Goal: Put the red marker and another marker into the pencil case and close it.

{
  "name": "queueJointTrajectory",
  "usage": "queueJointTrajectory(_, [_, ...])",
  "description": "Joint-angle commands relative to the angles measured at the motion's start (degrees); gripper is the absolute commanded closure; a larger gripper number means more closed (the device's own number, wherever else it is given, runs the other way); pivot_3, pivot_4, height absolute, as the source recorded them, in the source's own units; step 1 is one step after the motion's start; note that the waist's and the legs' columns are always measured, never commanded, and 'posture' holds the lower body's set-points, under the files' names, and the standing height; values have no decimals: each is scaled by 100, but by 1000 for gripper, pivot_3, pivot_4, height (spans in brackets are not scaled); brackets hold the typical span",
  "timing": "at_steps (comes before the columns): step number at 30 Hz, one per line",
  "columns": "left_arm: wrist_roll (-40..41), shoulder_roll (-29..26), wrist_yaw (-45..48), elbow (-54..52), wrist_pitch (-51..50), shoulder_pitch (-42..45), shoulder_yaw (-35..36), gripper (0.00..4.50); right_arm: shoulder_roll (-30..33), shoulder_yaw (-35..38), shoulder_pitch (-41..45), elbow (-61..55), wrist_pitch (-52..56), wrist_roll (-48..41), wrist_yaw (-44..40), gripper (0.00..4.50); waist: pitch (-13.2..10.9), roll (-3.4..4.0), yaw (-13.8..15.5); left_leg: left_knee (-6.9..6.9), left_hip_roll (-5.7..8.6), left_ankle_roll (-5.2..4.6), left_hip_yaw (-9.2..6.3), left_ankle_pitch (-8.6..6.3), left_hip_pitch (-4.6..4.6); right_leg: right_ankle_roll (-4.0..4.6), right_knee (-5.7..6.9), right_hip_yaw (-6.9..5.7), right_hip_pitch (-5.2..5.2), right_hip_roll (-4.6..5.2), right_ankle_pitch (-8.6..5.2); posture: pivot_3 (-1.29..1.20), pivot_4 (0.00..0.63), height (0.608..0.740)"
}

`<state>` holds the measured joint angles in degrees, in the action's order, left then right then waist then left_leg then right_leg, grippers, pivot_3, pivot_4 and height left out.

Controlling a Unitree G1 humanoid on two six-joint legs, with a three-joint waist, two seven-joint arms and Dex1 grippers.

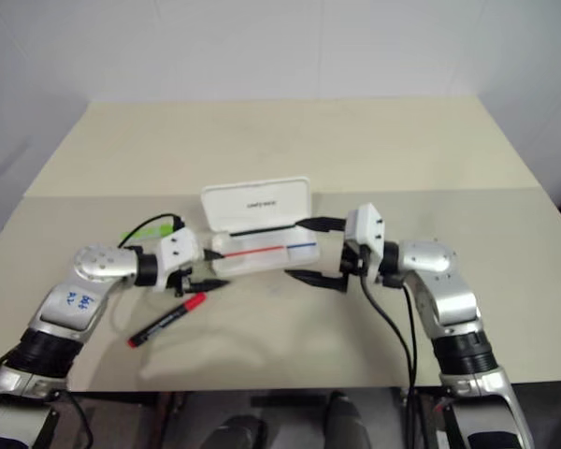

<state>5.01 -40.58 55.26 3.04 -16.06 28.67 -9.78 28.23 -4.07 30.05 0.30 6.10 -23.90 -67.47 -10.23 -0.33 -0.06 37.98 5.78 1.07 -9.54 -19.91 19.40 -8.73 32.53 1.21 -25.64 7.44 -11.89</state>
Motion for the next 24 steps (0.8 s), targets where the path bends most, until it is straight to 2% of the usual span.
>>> queueJointTrajectory(1, [-50, 12, 88, -9, 91, 120, -20, 1697, -19, 82, -26, -254, -88, -78, 49, 0, 0, 0, -13, 0, 0, 0, 2, 0, 0, 0, 0, 2, 0, -1, 0, 0, 150, 740])
queueJointTrajectory(4, [-109, 7, 163, 11, 160, 162, -75, 1697, -14, 91, -17, -269, -73, -88, 73, 0, 0, 0, -8, 0, 0, -1, 2, 0, -1, 0, 0, 2, 0, -1, 0, 0, 150, 740])
queueJointTrajectory(7, [-183, -47, 285, -16, 341, 129, -126, 2285, -4, 95, -8, -277, -65, -92, 86, 0, 0, 0, -2, 0, 0, -1, 2, 0, -1, 0, 1, 3, 0, 0, 0, 0, 150, 740])
queueJointTrajectory(13, [-381, -96, 320, -26, 630, 47, -203, 4281, 15, 99, 11, -289, -40, -100, 96, 0, 0, 0, -11, -2, -1, -2, 6, -1, -4, 0, 0, 7, 0, -1, 0, 0, 150, 740])
queueJointTrajectory(14, [-387, -90, 321, -36, 620, 31, -200, 4446, 22, 103, 12, -293, -36, -104, 92, 0, 0, 0, -9, -1, -1, -2, 7, -1, -5, 0, 0, 8, 0, -2, 0, 0, 150, 740])
queueJointTrajectory(24, [-363, -34, 309, -89, 511, 7, -162, 4446, 48, 110, 41, -289, -6, -105, 81, 0, 0, 0, -7, -1, 0, -4, 19, -2, -13, -1, 6, 23, 0, -4, 1, 0, 150, 740])
